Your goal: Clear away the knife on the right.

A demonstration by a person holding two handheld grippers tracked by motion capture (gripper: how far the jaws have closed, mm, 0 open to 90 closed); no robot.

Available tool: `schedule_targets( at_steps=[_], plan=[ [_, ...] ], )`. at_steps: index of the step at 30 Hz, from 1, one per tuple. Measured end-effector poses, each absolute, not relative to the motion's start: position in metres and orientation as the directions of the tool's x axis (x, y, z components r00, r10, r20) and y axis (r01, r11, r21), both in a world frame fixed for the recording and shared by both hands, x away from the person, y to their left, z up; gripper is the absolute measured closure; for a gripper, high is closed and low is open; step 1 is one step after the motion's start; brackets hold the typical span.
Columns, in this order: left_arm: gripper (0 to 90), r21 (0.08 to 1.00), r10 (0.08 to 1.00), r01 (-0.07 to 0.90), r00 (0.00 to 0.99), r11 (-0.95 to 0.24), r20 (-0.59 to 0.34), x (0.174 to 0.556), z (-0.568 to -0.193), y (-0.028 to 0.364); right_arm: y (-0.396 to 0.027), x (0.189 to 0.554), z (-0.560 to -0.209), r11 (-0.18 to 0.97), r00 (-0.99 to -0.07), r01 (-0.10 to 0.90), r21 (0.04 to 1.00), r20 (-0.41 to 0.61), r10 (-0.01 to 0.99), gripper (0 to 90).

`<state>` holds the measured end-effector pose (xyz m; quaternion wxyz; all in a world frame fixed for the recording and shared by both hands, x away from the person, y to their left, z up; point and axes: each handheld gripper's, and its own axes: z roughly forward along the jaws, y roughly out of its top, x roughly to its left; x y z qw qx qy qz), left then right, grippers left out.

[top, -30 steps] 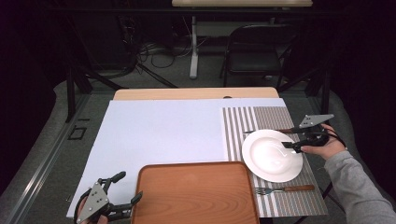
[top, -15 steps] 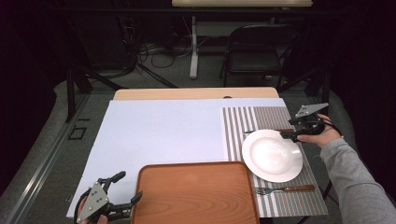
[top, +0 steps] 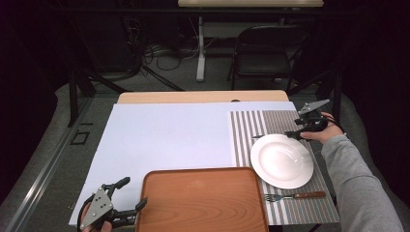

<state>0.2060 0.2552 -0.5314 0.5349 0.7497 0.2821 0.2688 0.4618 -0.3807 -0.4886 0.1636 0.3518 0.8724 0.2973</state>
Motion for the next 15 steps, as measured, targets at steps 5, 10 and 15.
schedule_targets(
  at_steps=[5, 10, 15],
  plan=[
    [15.6, 0.953, 0.713, 0.141, 0.694, -0.268, 0.098, 0.206, -0.532, 0.256, -0.377, 0.469, -0.49, 0.559, -0.684, 0.53, 0.638, -0.068, 0.726, 26.0],
    [15.6, 0.952, 0.713, 0.143, 0.694, -0.271, 0.098, 0.206, -0.532, 0.256, -0.376, 0.477, -0.495, 0.555, -0.675, 0.55, 0.624, -0.06, 0.736, 26.0],
    [15.6, 0.951, 0.72, 0.151, 0.688, -0.269, 0.095, 0.207, -0.533, 0.256, -0.379, 0.485, -0.498, 0.532, -0.662, 0.562, 0.633, -0.041, 0.748, 29.7]
  ],
)
